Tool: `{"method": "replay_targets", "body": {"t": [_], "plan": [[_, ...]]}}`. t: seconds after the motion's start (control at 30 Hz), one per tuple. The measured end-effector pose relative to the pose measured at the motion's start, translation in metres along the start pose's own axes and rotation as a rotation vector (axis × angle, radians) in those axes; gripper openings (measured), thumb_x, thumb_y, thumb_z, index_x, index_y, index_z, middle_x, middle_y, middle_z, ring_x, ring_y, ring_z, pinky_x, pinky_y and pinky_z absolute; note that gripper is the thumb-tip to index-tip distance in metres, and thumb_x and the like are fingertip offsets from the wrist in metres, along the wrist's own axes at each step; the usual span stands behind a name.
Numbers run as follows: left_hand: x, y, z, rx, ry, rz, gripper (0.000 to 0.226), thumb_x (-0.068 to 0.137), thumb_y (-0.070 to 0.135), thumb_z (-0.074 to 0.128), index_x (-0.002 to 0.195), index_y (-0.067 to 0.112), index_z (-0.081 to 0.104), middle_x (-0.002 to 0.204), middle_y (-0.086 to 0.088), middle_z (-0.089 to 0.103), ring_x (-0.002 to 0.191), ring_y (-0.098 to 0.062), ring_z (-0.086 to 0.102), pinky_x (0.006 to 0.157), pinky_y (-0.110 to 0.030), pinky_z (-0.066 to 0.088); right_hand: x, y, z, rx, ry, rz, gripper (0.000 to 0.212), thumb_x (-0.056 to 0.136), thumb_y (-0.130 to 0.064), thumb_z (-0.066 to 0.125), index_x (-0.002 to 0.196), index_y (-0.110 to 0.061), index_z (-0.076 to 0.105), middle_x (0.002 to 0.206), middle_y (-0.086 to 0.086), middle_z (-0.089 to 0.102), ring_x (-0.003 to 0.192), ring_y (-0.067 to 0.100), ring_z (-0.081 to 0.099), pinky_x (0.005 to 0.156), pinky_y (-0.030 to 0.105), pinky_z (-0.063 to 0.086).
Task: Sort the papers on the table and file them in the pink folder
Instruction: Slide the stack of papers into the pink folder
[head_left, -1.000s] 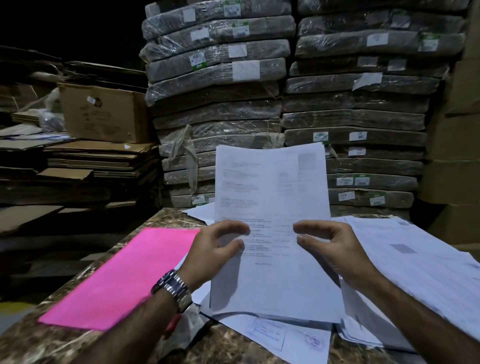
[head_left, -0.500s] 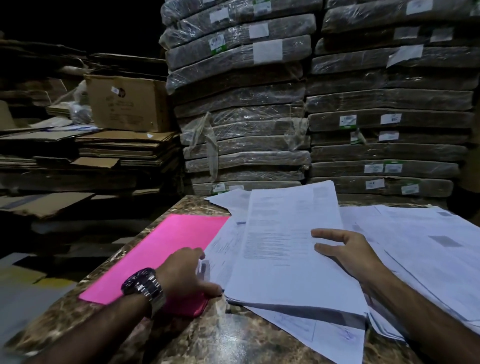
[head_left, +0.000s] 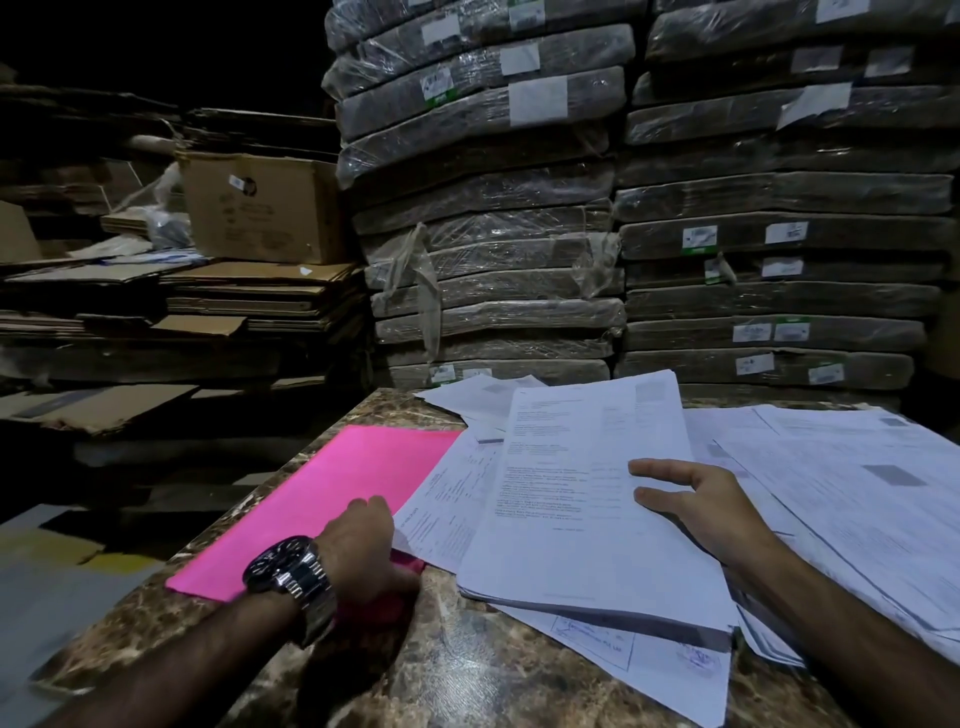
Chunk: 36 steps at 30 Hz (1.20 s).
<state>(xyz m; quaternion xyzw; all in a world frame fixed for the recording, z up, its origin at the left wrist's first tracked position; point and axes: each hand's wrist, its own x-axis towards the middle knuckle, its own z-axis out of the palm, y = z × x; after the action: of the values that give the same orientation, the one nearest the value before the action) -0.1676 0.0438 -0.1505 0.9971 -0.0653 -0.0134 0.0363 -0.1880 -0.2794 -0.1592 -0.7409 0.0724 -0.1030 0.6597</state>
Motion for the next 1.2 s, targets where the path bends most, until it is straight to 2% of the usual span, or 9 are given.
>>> {"method": "replay_targets", "body": {"t": [0.13,0.27,0.37,0.6,0.7,0.8,0.87,0.97,1.2], "plan": [[-0.002,-0.011,-0.009,0.07,-0.061,0.035,0.05,0.075,0.057,0.069,0.095,0.016,0.047,0.094,0.002,0.051,0.085,-0.014,0.047,0.069,-0.022,0.037,-0.001,0.002,0.003,0.01,-0.011,0.005,0.022,0.086,-0.001,0.067,0.102,-0.015,0.072,0.099,-0.003,0.069,0.085,0.019,0.069,0.05,0.015,0.053],[-0.002,-0.025,-0.01,0.079,-0.079,0.014,0.035,0.075,0.053,0.071,0.072,0.022,0.055,0.079,0.005,0.061,0.077,-0.013,0.057,0.064,-0.022,0.041,-0.002,0.004,0.005,0.034,-0.015,0.013,0.022,0.085,0.001,0.068,0.1,-0.014,0.073,0.1,0.001,0.071,0.085,0.022,0.07,0.055,0.02,0.057],[-0.003,-0.041,-0.014,0.109,-0.055,-0.042,0.033,0.081,0.048,0.066,0.088,0.015,0.07,0.09,0.0,0.072,0.084,-0.015,0.066,0.071,-0.024,0.049,-0.002,0.005,0.006,0.024,-0.02,0.019,0.022,0.085,0.0,0.068,0.101,-0.013,0.073,0.103,0.002,0.07,0.089,0.024,0.07,0.063,0.025,0.058],[0.009,-0.068,-0.019,0.188,-0.009,-0.147,0.028,0.084,0.036,0.063,0.096,0.013,0.072,0.099,-0.004,0.073,0.092,-0.018,0.067,0.078,-0.025,0.051,-0.003,0.005,0.01,0.0,-0.033,0.015,0.022,0.085,0.0,0.068,0.1,-0.015,0.073,0.102,-0.002,0.07,0.088,0.02,0.069,0.058,0.02,0.055],[0.013,-0.066,-0.016,0.245,0.033,-0.154,0.034,0.086,0.042,0.059,0.102,0.014,0.07,0.104,-0.004,0.072,0.097,-0.02,0.066,0.081,-0.027,0.051,-0.004,0.004,0.011,-0.017,-0.032,0.01,0.022,0.085,-0.001,0.068,0.101,-0.015,0.073,0.098,-0.008,0.068,0.085,0.017,0.068,0.053,0.015,0.052],[0.018,-0.055,-0.008,0.278,0.134,-0.15,0.039,0.093,0.045,0.046,0.11,0.012,0.058,0.102,-0.005,0.063,0.087,-0.022,0.059,0.07,-0.029,0.045,-0.004,0.004,0.012,-0.005,-0.038,0.024,0.023,0.085,0.0,0.067,0.103,-0.013,0.073,0.096,-0.008,0.068,0.084,0.017,0.068,0.05,0.013,0.052],[0.024,-0.046,-0.002,0.289,0.18,-0.138,0.03,0.098,0.035,0.042,0.114,0.012,0.054,0.101,-0.005,0.062,0.089,-0.023,0.061,0.067,-0.03,0.043,-0.003,0.004,0.013,-0.008,-0.039,0.031,0.023,0.086,-0.001,0.067,0.105,-0.012,0.072,0.094,-0.008,0.067,0.085,0.018,0.068,0.049,0.014,0.052],[0.032,-0.031,-0.004,0.376,0.153,-0.12,0.027,0.097,0.018,0.04,0.115,0.012,0.059,0.111,-0.005,0.064,0.102,-0.025,0.064,0.077,-0.033,0.051,-0.003,0.003,0.013,-0.016,-0.042,0.034,0.023,0.086,-0.002,0.067,0.105,-0.013,0.072,0.094,-0.009,0.067,0.085,0.017,0.068,0.05,0.015,0.052],[0.032,-0.017,-0.041,0.347,0.313,-0.161,0.03,0.09,0.008,0.043,0.115,0.008,0.06,0.116,-0.011,0.063,0.108,-0.03,0.063,0.082,-0.036,0.051,0.001,-0.005,0.003,0.122,-0.064,0.06,0.025,0.082,-0.004,0.072,0.101,-0.02,0.075,0.095,0.006,0.077,0.077,0.026,0.075,0.056,0.024,0.057]]}}
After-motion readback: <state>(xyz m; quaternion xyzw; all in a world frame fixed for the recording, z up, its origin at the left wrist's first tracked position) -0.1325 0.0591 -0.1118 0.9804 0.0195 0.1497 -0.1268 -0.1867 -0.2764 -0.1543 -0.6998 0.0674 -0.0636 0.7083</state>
